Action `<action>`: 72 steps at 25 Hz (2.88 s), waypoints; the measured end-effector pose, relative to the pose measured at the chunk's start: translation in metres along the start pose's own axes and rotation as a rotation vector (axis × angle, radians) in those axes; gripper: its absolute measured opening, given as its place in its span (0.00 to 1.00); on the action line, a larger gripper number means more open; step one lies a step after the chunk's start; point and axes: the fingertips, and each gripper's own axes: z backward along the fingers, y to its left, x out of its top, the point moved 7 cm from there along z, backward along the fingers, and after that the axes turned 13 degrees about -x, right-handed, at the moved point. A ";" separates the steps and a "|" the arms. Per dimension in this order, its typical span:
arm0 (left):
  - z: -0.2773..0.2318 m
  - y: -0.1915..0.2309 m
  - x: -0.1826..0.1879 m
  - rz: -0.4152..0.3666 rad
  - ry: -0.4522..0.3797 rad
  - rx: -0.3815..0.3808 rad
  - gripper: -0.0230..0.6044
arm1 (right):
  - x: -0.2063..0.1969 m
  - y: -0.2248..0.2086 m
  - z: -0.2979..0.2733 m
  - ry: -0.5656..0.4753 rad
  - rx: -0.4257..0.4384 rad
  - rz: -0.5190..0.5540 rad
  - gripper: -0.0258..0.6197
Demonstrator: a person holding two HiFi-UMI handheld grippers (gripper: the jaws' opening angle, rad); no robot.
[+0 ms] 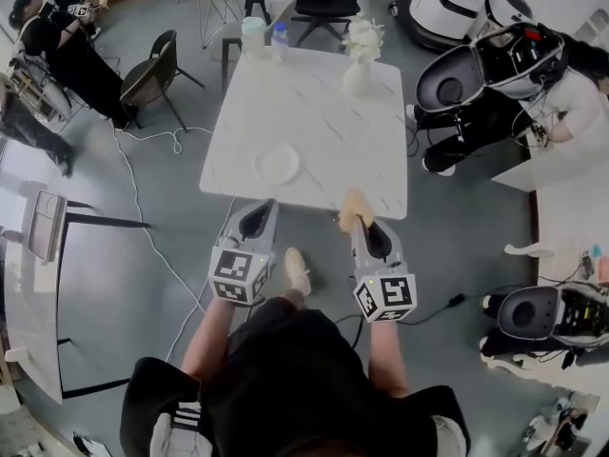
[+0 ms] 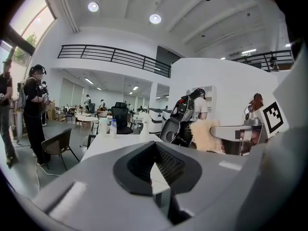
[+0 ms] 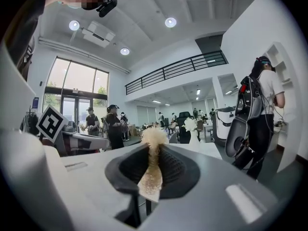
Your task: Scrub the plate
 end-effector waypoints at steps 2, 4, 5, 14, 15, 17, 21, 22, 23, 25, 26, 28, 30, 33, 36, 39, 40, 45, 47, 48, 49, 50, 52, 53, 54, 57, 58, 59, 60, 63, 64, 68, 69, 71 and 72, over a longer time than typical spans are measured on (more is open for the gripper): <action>-0.016 0.010 0.007 0.000 -0.006 -0.002 0.05 | 0.007 -0.004 -0.019 -0.002 0.009 0.009 0.12; -0.029 0.018 0.014 0.001 -0.013 0.001 0.05 | 0.014 -0.008 -0.037 -0.003 0.017 0.016 0.12; -0.035 0.021 0.018 0.002 -0.014 0.004 0.05 | 0.016 -0.009 -0.045 -0.003 0.021 0.017 0.12; -0.066 0.054 0.018 0.044 0.005 0.044 0.05 | 0.029 -0.014 -0.111 0.021 0.082 0.035 0.12; -0.069 0.060 0.017 0.050 0.005 0.057 0.05 | 0.029 -0.014 -0.120 0.026 0.094 0.039 0.12; -0.075 0.072 0.016 0.058 0.004 0.084 0.05 | 0.029 -0.012 -0.137 0.036 0.121 0.045 0.12; -0.078 0.097 0.016 0.077 0.001 0.132 0.05 | 0.029 -0.003 -0.167 0.056 0.169 0.055 0.12; -0.078 0.103 0.015 0.083 0.003 0.144 0.05 | 0.030 0.001 -0.173 0.058 0.179 0.059 0.12; -0.077 0.110 0.013 0.088 0.006 0.156 0.05 | 0.030 0.005 -0.180 0.060 0.189 0.063 0.12; -0.075 0.122 0.009 0.106 0.014 0.176 0.05 | 0.030 0.013 -0.190 0.069 0.208 0.071 0.12; -0.075 0.128 0.007 0.114 0.017 0.183 0.05 | 0.030 0.016 -0.196 0.073 0.217 0.076 0.12; -0.079 0.139 0.007 0.114 0.017 0.195 0.05 | 0.033 0.020 -0.209 0.076 0.234 0.090 0.12; -0.086 0.148 0.008 0.110 0.013 0.201 0.05 | 0.035 0.022 -0.222 0.077 0.248 0.101 0.12; -0.091 0.160 0.010 0.117 0.006 0.209 0.05 | 0.037 0.028 -0.238 0.088 0.271 0.112 0.12; -0.090 0.168 0.012 0.139 -0.009 0.237 0.05 | 0.038 0.040 -0.253 0.101 0.321 0.131 0.12; -0.089 0.172 0.006 0.151 -0.013 0.263 0.05 | 0.036 0.054 -0.266 0.112 0.372 0.141 0.12; -0.088 0.173 0.004 0.159 -0.013 0.272 0.05 | 0.035 0.058 -0.269 0.117 0.388 0.143 0.12; -0.086 0.177 -0.012 0.224 0.011 0.336 0.05 | 0.024 0.072 -0.288 0.151 0.485 0.150 0.12; -0.089 0.178 -0.021 0.250 0.024 0.366 0.05 | 0.018 0.074 -0.298 0.171 0.523 0.153 0.12; -0.090 0.177 -0.025 0.266 0.028 0.382 0.05 | 0.015 0.074 -0.303 0.182 0.542 0.154 0.12; -0.091 0.177 -0.028 0.283 0.031 0.398 0.05 | 0.012 0.074 -0.308 0.193 0.560 0.156 0.12; -0.093 0.177 -0.032 0.299 0.035 0.414 0.05 | 0.010 0.074 -0.313 0.205 0.577 0.157 0.12; -0.097 0.177 -0.039 0.328 0.045 0.443 0.05 | 0.005 0.074 -0.324 0.225 0.608 0.162 0.12; -0.099 0.177 -0.043 0.342 0.050 0.458 0.05 | 0.002 0.075 -0.328 0.235 0.623 0.165 0.12; -0.100 0.178 -0.048 0.359 0.054 0.473 0.05 | -0.001 0.075 -0.333 0.245 0.638 0.168 0.12; -0.106 0.181 -0.063 0.407 0.066 0.519 0.05 | -0.014 0.074 -0.348 0.276 0.677 0.178 0.12; -0.109 0.182 -0.067 0.420 0.069 0.532 0.05 | -0.019 0.073 -0.353 0.287 0.688 0.182 0.12; -0.112 0.182 -0.071 0.432 0.070 0.543 0.05 | -0.024 0.072 -0.358 0.298 0.697 0.186 0.12; -0.114 0.183 -0.075 0.444 0.072 0.553 0.05 | -0.029 0.071 -0.362 0.309 0.705 0.189 0.12; -0.118 0.187 -0.089 0.478 0.081 0.582 0.05 | -0.046 0.074 -0.373 0.344 0.732 0.197 0.12; -0.118 0.188 -0.094 0.489 0.084 0.591 0.05 | -0.052 0.075 -0.376 0.355 0.743 0.200 0.12; -0.125 0.191 -0.113 0.531 0.099 0.613 0.05 | -0.072 0.079 -0.387 0.395 0.785 0.214 0.12; -0.127 0.193 -0.118 0.541 0.106 0.617 0.05 | -0.077 0.081 -0.389 0.405 0.793 0.217 0.12; -0.131 0.196 -0.128 0.564 0.121 0.627 0.05 | -0.087 0.083 -0.394 0.425 0.806 0.221 0.12; -0.133 0.198 -0.134 0.577 0.128 0.632 0.05 | -0.092 0.083 -0.395 0.436 0.812 0.224 0.12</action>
